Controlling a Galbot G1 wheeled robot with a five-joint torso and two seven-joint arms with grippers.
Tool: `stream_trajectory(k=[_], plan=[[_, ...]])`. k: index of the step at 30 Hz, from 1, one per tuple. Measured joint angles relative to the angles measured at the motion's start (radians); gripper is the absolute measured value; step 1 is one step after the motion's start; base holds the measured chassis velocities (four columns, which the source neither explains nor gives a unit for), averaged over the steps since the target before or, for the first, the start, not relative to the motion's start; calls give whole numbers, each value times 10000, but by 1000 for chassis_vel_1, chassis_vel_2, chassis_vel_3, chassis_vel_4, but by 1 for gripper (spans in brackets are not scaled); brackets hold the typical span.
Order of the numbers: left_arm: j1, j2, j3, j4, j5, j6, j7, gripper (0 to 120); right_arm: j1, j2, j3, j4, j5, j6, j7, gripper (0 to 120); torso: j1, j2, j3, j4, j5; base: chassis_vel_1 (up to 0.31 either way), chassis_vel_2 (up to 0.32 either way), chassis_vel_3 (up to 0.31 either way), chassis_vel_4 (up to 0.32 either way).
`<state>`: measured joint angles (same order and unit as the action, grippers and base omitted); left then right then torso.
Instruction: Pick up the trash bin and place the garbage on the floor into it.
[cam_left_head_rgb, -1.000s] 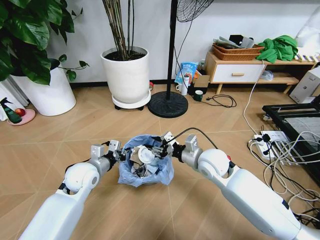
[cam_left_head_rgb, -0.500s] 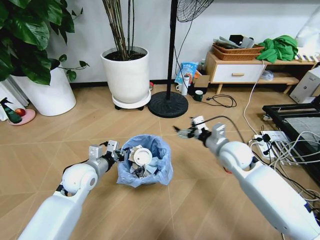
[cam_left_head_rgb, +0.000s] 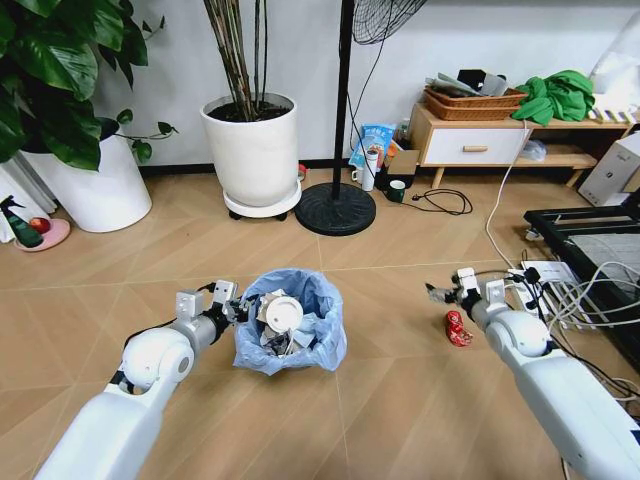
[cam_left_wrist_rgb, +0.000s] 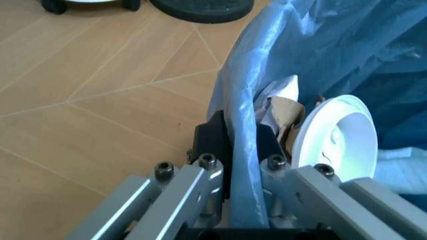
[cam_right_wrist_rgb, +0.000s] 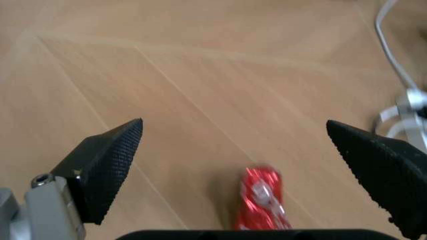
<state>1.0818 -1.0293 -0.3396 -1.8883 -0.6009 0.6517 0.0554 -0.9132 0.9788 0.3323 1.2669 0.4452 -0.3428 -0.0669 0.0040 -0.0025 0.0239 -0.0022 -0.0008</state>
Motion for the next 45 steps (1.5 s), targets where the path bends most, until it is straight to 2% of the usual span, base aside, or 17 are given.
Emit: stream_trajectory(k=[2,4,8,18,30,35,37,39,41,43,45], plan=[[6,4,-3,-2,0,0,-1,1,10,15,2,-85,-28,21,-10,100,0,0,0,0,0,0,0,0,0],[65,34,-18,-24,1,0,-2,1,178,268,28,-1185,-330,232,-64,100,0,0,0,0,-3,0,0,0,0],[64,40,34,-26,4,0,-9,1,359,504,86,-2131,-609,400,-167,100,0,0,0,0,6,0,0,0,0],[-31,29,243,43,13,2,-22,1,968,879,255,-3654,-805,982,-817,100,0,0,0,0,-1,0,0,0,0],[-40,35,263,72,23,7,-28,1,1962,1268,-27,-4963,-1063,1154,-1109,99,0,0,1,1,-3,0,0,0,0],[-64,34,262,90,24,8,-28,1,2058,1369,-17,-5192,-1273,1019,-1091,90,0,0,1,0,3,0,0,0,0],[-77,35,262,103,23,8,-28,1,2027,1381,25,-5211,-1341,961,-1077,81,0,0,0,-1,-6,0,0,0,0],[-87,26,264,131,27,8,-29,1,1998,1447,86,-5266,-1406,958,-1068,72,0,0,1,-2,3,0,0,0,0],[-90,16,271,137,31,8,-29,1,1991,1465,98,-5283,-1427,958,-1067,69,1,0,1,-1,6,0,0,0,0],[-92,-16,296,139,35,8,-28,1,1971,1488,139,-5325,-1540,962,-1067,57,0,0,1,0,-6,0,0,0,0],[-92,-20,297,139,36,8,-28,1,1968,1492,146,-5336,-1563,963,-1069,53,0,0,1,0,-4,0,0,0,0]])
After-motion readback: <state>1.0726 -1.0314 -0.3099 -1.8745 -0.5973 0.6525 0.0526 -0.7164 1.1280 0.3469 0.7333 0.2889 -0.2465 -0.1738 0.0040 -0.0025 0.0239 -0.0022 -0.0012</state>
